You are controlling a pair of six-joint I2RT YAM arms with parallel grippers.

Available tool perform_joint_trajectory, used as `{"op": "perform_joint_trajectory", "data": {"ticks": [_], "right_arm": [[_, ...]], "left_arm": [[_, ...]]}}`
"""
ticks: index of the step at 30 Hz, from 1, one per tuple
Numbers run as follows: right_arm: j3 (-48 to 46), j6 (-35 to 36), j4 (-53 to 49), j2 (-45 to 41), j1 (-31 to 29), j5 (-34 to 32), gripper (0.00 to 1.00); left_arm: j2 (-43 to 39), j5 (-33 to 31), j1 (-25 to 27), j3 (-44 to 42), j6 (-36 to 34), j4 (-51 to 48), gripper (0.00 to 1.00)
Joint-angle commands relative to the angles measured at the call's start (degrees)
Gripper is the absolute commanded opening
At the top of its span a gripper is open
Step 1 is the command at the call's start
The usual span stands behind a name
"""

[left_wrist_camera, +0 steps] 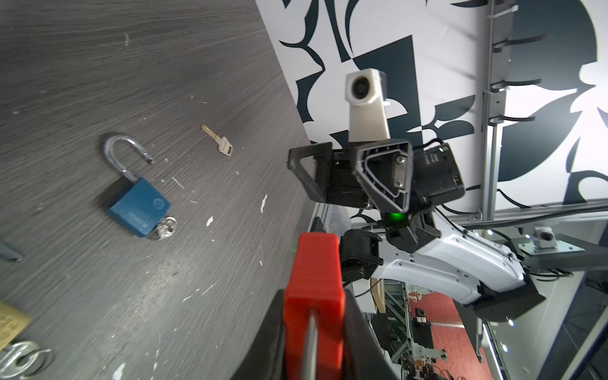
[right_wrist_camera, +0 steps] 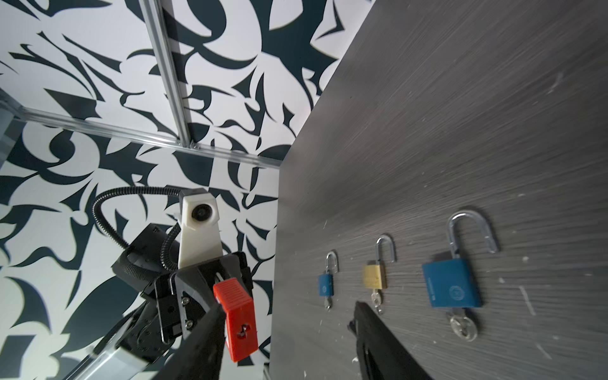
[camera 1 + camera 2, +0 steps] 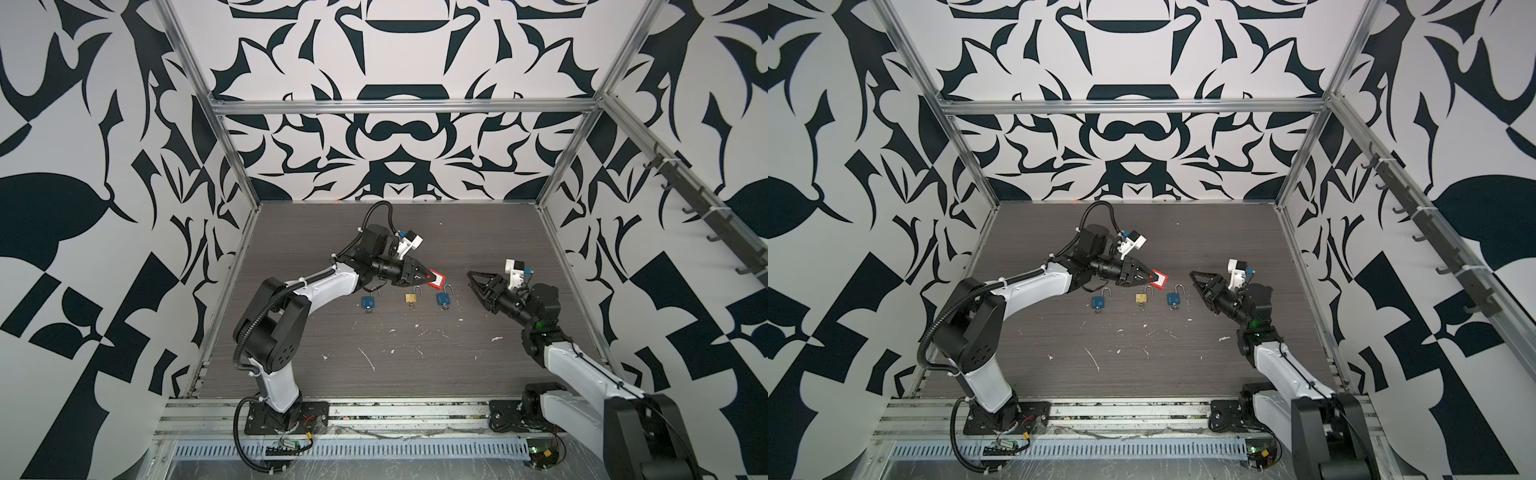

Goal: Lock with the key

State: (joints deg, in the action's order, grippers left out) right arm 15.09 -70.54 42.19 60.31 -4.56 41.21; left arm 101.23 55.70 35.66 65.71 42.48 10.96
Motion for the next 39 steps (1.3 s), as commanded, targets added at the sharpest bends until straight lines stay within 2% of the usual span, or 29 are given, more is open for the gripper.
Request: {"op": "perform_joint_trajectory", "data": {"ticks": [1, 9, 24, 27, 28, 30, 31, 33, 34, 37, 39], "right_arm": [[1.77, -5.56, 16.59, 1.66, -2.26, 7.84, 0.62], [5.54, -1.19, 13.64, 2.85, -9.40, 6.52, 0.57], [7.86, -1.29, 16.19, 7.70, -11.99, 5.25, 0.37], [7.29, -2.52, 18.12, 8.58, -12.30, 5.10, 0.26], [6.94, -3.06, 19.01, 8.85, -12.32, 5.05, 0.17], [6.33, -3.46, 19.33, 8.88, -12.32, 4.72, 0.07], [5.99, -3.46, 18.77, 8.47, -12.32, 4.09, 0.01], [5.48, -2.05, 14.45, 6.95, -12.19, 1.82, 0.00], [5.47, -0.10, 9.08, 5.53, -12.14, -0.35, 0.00], [3.56, 4.80, -7.23, -0.62, -12.13, -13.08, 0.00], [0.12, 4.17, -10.50, -4.43, -12.09, -22.38, 0.00]], "left_arm": [[-1.62, 4.43, 0.38, 0.69, 2.92, 6.00, 0.00], [-1.04, 5.75, 0.65, 0.20, 7.14, 11.26, 0.00], [-1.04, 6.86, 1.00, -0.72, 10.61, 15.83, 0.00], [-0.61, 6.97, 0.98, -0.81, 10.96, 16.53, 0.00], [-0.38, 6.97, 0.99, -0.68, 11.15, 16.75, 0.00], [0.22, 6.96, 0.83, -0.21, 11.20, 16.25, 0.00], [0.56, 6.90, 0.58, 0.14, 10.96, 15.45, 0.25], [0.33, 5.07, -0.40, 0.83, 8.55, 10.53, 0.87], [-0.39, 2.77, -1.10, 1.35, 5.27, 5.18, 0.99], [-3.27, -13.06, -2.98, 3.60, -4.13, -12.80, 0.99], [-5.08, -19.68, -3.72, 3.23, -6.83, -16.98, 0.99]]}}
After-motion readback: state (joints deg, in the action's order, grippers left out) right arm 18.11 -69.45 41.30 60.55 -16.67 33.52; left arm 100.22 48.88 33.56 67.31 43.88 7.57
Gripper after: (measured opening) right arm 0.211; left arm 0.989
